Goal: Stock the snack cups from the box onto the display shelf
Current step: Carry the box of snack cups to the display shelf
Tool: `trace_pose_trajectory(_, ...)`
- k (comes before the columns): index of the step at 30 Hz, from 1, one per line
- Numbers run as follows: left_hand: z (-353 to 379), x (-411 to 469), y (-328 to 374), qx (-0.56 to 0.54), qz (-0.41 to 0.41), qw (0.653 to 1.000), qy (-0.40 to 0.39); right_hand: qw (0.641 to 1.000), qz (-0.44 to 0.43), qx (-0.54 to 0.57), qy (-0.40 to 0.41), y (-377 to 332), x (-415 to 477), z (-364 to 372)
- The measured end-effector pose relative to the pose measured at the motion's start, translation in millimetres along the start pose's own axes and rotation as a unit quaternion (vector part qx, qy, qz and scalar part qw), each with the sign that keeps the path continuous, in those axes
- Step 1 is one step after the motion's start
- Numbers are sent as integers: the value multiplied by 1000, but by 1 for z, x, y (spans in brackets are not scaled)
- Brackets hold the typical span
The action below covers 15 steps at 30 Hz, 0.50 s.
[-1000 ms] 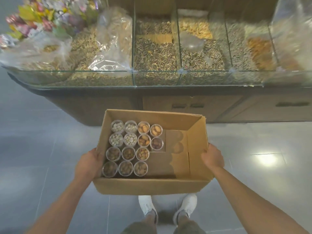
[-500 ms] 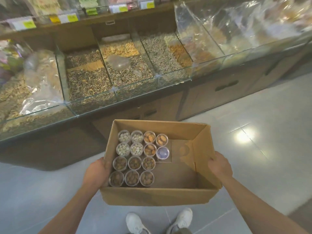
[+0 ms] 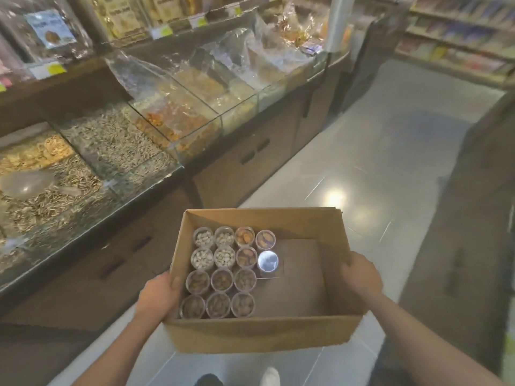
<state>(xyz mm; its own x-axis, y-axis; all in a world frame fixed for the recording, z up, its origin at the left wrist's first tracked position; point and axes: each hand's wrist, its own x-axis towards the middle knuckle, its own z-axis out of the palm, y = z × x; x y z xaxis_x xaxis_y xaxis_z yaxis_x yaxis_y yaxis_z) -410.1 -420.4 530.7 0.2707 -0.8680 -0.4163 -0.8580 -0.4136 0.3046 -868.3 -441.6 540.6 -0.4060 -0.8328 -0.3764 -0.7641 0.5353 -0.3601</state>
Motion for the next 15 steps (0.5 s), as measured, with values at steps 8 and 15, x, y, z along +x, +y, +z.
trace_pose_trajectory(8, 8, 93, 145, 38, 103, 994, -26, 990, 123, 45, 43, 49, 70, -56)
trace_pose_trajectory(15, 7, 198, 268, 63, 172, 982, -47, 976, 191, 68, 74, 57, 158, -92)
